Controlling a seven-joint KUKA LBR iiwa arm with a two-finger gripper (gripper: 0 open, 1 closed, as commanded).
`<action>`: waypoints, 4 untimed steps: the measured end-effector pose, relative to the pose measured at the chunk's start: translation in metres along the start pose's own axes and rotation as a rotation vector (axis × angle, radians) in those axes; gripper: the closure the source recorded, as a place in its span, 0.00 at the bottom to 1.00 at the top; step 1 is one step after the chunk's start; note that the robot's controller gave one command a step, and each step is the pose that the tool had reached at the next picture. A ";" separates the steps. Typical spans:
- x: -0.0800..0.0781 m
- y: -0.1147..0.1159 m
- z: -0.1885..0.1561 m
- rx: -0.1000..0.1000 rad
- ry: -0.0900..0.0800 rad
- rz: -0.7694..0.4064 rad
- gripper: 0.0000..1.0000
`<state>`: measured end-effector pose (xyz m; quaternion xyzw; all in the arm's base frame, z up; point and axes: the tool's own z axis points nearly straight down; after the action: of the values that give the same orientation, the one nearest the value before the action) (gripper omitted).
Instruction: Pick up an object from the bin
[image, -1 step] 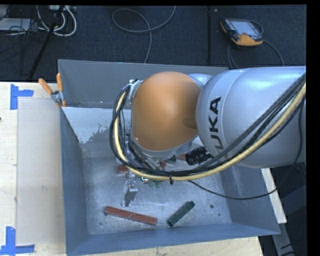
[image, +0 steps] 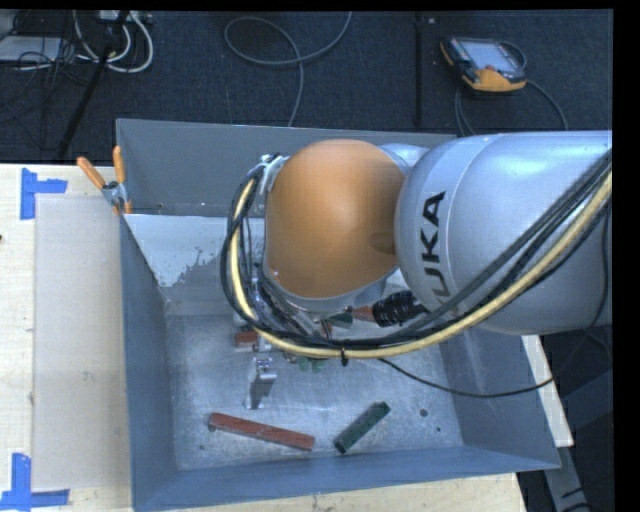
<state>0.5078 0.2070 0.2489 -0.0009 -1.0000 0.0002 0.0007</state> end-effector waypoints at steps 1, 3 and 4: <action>0.005 -0.015 0.056 -0.001 -0.003 0.079 0.00; 0.020 -0.046 0.123 0.000 0.000 0.187 0.00; 0.029 -0.055 0.178 -0.004 -0.006 0.293 0.00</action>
Offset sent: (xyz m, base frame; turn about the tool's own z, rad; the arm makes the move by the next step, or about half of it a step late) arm -0.0193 -0.0513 -0.0889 0.1467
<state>0.4788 0.1523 0.0706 -0.1469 -0.9892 -0.0016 -0.0024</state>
